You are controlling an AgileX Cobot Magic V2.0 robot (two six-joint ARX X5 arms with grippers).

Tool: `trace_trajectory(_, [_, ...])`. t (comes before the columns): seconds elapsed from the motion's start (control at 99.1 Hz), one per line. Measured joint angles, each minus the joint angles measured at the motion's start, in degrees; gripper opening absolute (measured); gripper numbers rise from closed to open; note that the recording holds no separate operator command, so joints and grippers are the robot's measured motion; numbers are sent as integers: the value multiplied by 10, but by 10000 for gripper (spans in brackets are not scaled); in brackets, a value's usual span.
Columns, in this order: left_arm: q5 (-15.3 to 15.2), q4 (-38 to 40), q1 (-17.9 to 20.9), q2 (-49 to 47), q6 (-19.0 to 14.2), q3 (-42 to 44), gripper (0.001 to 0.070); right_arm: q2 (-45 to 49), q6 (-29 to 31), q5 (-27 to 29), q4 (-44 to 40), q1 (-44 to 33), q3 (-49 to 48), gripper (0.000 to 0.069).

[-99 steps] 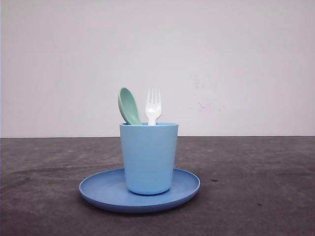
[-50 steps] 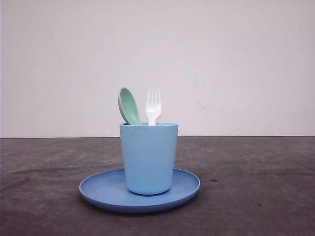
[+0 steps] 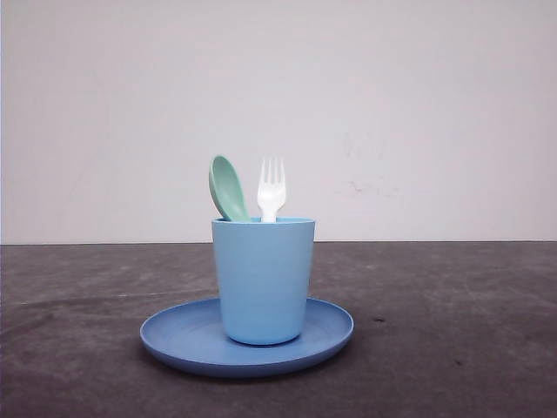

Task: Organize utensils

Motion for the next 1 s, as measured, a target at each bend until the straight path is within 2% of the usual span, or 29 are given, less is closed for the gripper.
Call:
trace_trajectory(0.202, [0,0,0,0,0,0,15,-87,1,-2,42,0,-116,4])
trace_trajectory(0.393, [0,0,0,0,0,0,15,-132,9,-2,109,0,-172,4])
trace_trajectory(0.999, [0,0,0,0,0,0,15,-154,11,-10,141,0,-198,4])
